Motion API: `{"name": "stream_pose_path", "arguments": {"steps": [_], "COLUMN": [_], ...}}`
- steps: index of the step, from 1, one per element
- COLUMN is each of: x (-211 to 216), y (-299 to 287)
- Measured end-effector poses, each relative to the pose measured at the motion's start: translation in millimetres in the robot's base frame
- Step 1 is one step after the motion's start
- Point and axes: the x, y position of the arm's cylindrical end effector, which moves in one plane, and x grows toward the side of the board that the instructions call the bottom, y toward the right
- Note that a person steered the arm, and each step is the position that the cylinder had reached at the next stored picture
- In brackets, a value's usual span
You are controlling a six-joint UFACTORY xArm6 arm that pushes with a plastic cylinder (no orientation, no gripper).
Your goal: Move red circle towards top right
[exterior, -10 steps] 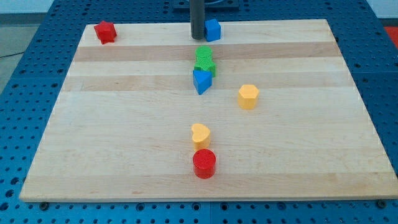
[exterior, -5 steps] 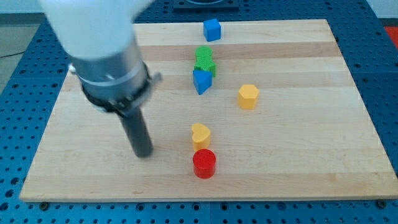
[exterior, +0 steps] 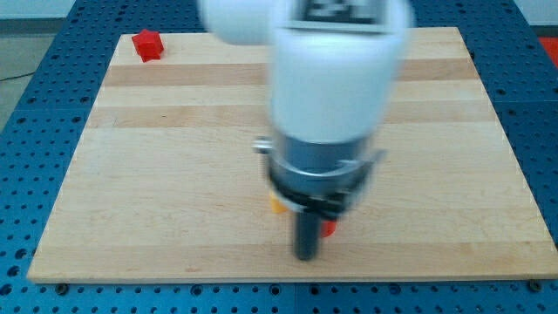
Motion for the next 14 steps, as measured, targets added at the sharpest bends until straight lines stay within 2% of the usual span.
{"name": "stream_pose_path", "arguments": {"steps": [3,5,6,7,8,11,12,13,14], "x": [-37,-151,-98,-94,-139,-239,-257,-264,-259], "y": [144,173,166,120,128,125,122,166,147]}}
